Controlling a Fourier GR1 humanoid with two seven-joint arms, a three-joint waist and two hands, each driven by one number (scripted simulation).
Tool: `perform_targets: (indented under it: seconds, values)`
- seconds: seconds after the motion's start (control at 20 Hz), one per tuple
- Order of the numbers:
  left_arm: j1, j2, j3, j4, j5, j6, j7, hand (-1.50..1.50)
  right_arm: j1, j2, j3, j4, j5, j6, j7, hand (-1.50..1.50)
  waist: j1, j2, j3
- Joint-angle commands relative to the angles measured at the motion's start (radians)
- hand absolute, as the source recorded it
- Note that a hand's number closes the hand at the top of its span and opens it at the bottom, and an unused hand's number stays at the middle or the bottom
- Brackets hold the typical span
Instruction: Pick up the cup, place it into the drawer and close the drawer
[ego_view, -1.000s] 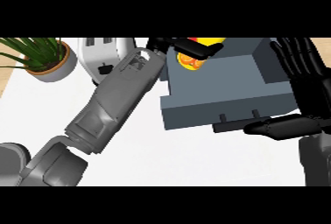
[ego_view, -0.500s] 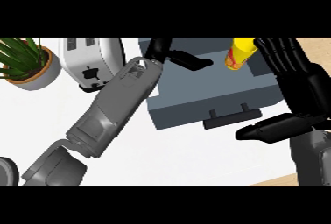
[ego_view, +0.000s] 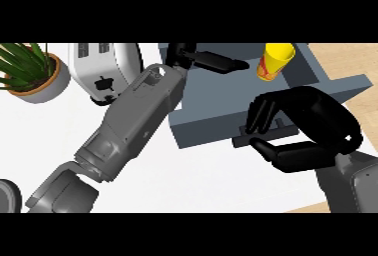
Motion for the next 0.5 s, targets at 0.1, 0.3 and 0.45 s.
perform_targets:
  seconds: [0.1, 0.3, 0.45]
  values:
    - [0.003, 0.000, 0.019, 0.005, 0.068, 0.051, -0.097, -1.50, 0.012, -0.145, 0.098, -0.030, 0.048, 0.162, 0.098, 1.50, 0.046, -0.016, -0.001]
    - [-0.007, 0.000, 0.023, 0.042, 0.087, 0.041, -0.122, -1.50, 0.070, -0.176, 0.119, -0.022, 0.188, 0.137, 0.105, -1.50, 0.097, -0.021, 0.000]
    - [-0.009, 0.000, 0.029, 0.020, 0.114, 0.066, -0.104, -1.50, 0.076, -0.201, 0.159, -0.013, 0.434, 0.088, 0.012, -1.50, 0.134, -0.028, 0.002]
